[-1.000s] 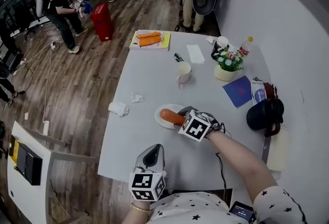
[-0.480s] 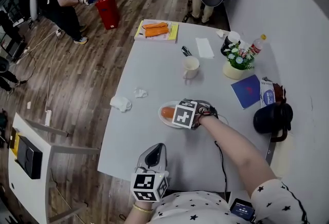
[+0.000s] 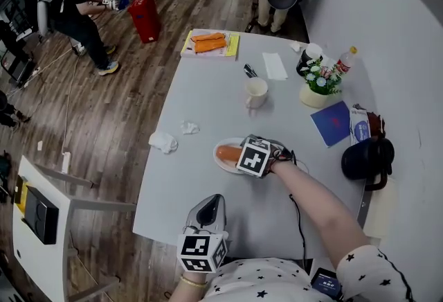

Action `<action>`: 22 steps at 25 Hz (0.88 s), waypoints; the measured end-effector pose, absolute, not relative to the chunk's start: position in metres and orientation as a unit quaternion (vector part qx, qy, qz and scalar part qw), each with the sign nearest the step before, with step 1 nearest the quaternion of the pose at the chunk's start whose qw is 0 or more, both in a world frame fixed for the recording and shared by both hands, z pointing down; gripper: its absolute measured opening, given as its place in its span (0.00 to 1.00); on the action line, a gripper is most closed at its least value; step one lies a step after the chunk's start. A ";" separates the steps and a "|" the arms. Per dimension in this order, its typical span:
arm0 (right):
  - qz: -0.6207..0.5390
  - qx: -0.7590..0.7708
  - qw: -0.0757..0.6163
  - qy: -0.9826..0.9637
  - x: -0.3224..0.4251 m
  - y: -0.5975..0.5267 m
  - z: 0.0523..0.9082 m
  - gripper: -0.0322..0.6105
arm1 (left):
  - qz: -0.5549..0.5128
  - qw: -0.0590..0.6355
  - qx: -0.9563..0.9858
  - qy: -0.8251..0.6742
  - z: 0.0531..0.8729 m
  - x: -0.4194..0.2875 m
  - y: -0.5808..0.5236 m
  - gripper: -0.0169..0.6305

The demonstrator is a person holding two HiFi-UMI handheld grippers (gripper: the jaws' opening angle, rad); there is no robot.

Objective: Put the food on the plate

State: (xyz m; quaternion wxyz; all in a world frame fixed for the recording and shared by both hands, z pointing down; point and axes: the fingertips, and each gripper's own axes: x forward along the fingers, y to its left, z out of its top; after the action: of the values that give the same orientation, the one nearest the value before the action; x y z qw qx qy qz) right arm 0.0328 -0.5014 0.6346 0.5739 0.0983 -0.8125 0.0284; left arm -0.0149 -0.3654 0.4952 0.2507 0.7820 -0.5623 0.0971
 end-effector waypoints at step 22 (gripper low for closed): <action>0.217 0.443 0.032 -0.869 0.074 -0.332 0.452 0.05 | 0.071 0.191 0.823 -0.530 0.455 0.002 -0.318 0.04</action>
State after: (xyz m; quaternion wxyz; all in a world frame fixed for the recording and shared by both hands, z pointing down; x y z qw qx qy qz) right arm 0.0743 -0.3317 0.4518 0.0317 0.4432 -0.8692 0.2169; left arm 0.0020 -0.3183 0.4552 0.1910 0.8231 -0.5301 0.0707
